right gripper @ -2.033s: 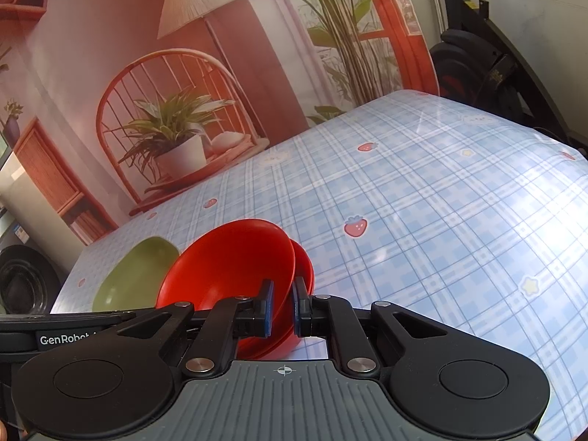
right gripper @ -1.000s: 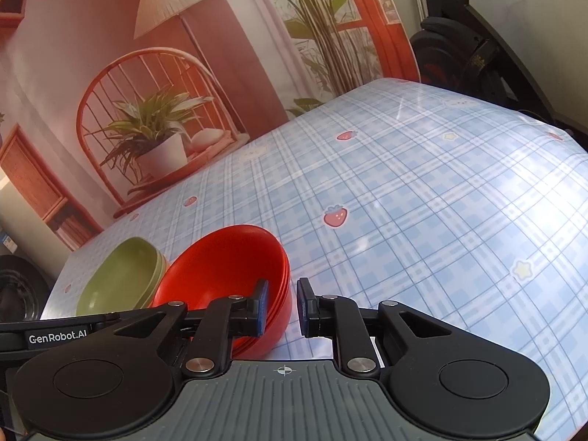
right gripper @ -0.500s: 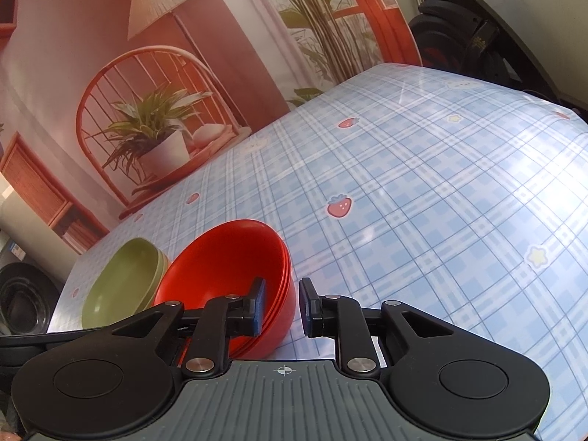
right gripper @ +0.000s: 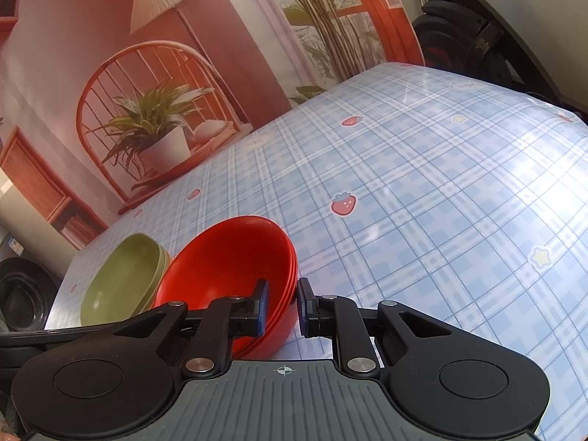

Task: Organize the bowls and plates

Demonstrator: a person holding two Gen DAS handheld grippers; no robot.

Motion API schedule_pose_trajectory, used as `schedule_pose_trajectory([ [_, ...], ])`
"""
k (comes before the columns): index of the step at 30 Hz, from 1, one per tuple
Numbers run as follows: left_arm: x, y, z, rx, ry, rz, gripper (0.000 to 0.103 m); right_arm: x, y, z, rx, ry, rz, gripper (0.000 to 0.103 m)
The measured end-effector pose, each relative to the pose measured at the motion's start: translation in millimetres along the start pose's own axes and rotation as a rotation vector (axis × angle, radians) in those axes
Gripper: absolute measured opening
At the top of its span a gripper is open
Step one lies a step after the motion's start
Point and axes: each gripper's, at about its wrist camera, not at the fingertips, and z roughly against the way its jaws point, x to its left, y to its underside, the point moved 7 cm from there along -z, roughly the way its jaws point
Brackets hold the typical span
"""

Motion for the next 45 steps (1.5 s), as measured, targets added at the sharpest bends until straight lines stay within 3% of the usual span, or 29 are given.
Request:
schedule_pose_trajectory([
  [10,1,0,10,-0.021,0.011,0.002,0.032,6,-1,6,-0.021,0.015,0.027,0.015],
  [26,8,-14,51,-0.135,0.017,0.023,0.032,41,-13,24,-0.064,0.001,0.076,0.015],
  [35,32,-28,79,-0.186,-0.003,0.036,0.032,82,-26,21,-0.064,-0.038,0.124,0.015],
  [45,81,-64,139,-0.282,-0.065,0.041,0.032,161,-42,-2,-0.113,-0.146,0.171,0.015],
])
